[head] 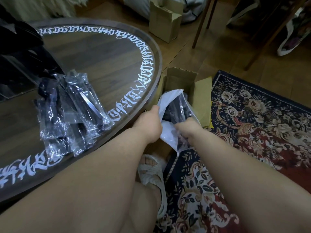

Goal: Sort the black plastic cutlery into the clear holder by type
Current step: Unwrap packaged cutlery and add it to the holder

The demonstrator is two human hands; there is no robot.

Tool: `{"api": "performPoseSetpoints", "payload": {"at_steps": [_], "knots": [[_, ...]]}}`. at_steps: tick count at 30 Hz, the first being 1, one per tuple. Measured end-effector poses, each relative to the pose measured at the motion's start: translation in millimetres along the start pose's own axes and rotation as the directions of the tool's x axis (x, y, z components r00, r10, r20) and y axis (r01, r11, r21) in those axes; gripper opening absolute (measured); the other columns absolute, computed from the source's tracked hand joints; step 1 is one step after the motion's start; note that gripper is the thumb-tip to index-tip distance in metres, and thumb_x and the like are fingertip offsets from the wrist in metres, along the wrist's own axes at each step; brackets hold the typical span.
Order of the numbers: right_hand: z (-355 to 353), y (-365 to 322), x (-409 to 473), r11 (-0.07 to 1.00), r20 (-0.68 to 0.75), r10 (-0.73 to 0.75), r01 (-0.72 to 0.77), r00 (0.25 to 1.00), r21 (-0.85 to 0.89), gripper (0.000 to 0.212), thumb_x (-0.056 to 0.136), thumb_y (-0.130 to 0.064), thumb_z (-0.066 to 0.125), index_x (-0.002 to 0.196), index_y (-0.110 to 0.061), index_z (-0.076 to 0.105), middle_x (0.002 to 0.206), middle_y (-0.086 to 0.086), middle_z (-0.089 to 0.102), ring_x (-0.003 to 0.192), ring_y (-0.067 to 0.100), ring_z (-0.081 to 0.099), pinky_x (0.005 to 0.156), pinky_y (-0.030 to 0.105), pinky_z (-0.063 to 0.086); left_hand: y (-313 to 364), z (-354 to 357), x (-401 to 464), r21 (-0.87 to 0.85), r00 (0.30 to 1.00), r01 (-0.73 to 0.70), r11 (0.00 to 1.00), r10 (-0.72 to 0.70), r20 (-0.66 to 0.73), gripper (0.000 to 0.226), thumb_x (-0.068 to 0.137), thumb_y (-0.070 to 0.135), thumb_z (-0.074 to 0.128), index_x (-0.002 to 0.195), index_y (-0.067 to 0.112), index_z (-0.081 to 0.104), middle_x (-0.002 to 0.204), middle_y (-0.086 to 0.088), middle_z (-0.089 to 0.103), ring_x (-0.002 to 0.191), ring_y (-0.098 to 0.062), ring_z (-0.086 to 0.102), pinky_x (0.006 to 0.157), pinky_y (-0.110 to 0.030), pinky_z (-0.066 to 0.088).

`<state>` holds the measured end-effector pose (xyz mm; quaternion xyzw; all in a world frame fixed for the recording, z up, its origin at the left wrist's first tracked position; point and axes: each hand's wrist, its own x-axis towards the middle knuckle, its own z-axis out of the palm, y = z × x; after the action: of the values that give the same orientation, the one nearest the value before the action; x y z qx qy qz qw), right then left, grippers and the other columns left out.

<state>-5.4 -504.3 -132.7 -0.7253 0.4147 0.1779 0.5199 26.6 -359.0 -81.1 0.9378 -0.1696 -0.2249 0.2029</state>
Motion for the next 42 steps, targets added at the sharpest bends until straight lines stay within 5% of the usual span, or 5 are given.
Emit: {"api": "performPoseSetpoints", "payload": {"at_steps": [14, 29, 33, 38, 42], "knots": [[-70, -12, -145, 0.938, 0.289, -0.138, 0.032, 0.947, 0.344, 0.021, 0.083, 0.007, 0.051, 0.101, -0.003, 0.052, 0.073, 0.012, 0.062, 0.043, 0.012, 0.043, 0.042, 0.022, 0.034, 48, -33, -50, -0.25, 0.994, -0.11, 0.962, 0.1, -0.05, 0.059, 0.09, 0.063, 0.041, 0.129, 0.02, 0.042, 0.111, -0.005, 0.064, 0.094, -0.023, 0.066, 0.086, -0.042, 0.052], [61, -137, -223, 0.843, 0.414, -0.537, 0.454, 0.735, 0.288, 0.029, 0.079, 0.012, 0.051, 0.1, -0.007, 0.054, 0.068, 0.015, 0.052, 0.053, 0.021, 0.049, 0.05, 0.03, 0.041, -54, -155, -137, -0.223, 0.851, 0.008, 0.975, -0.124, -0.51, 0.065, 0.094, 0.04, 0.051, 0.15, 0.026, 0.021, 0.143, -0.003, 0.048, 0.122, -0.026, 0.051, 0.09, -0.028, 0.039], [122, -152, -208, 0.835, 0.402, -0.541, 0.528, 0.739, 0.153, 0.054, 0.067, -0.005, 0.066, 0.117, -0.01, 0.049, 0.089, 0.013, 0.064, 0.07, 0.024, 0.062, 0.057, 0.033, 0.053, -101, -165, -146, -0.302, 0.801, 0.06, 0.951, -0.227, -0.555, 0.079, 0.087, 0.033, 0.06, 0.151, 0.027, 0.015, 0.14, -0.001, 0.05, 0.113, -0.023, 0.058, 0.097, -0.034, 0.044], [162, -147, -179, 0.651, 0.176, -0.654, 0.666, 0.736, -0.364, 0.085, 0.075, -0.03, 0.076, 0.142, -0.016, 0.026, 0.133, 0.013, 0.049, 0.119, 0.034, 0.05, 0.099, 0.043, 0.045, -141, -151, -149, -0.337, 0.837, 0.078, 0.938, -0.246, -0.488, 0.081, 0.085, 0.02, 0.063, 0.151, 0.028, 0.017, 0.143, -0.001, 0.045, 0.096, -0.011, 0.064, 0.092, -0.03, 0.047], [164, -133, -174, 0.433, 0.113, -0.753, 0.618, 0.648, -0.657, 0.093, 0.084, -0.051, 0.062, 0.151, -0.02, 0.007, 0.152, 0.008, 0.025, 0.138, 0.034, 0.02, 0.11, 0.051, 0.024, -162, -132, -141, -0.28, 0.853, 0.099, 0.955, -0.226, -0.47, 0.077, 0.085, 0.021, 0.065, 0.15, 0.022, 0.024, 0.15, 0.001, 0.036, 0.133, -0.018, 0.042, 0.109, -0.032, 0.035]]}}
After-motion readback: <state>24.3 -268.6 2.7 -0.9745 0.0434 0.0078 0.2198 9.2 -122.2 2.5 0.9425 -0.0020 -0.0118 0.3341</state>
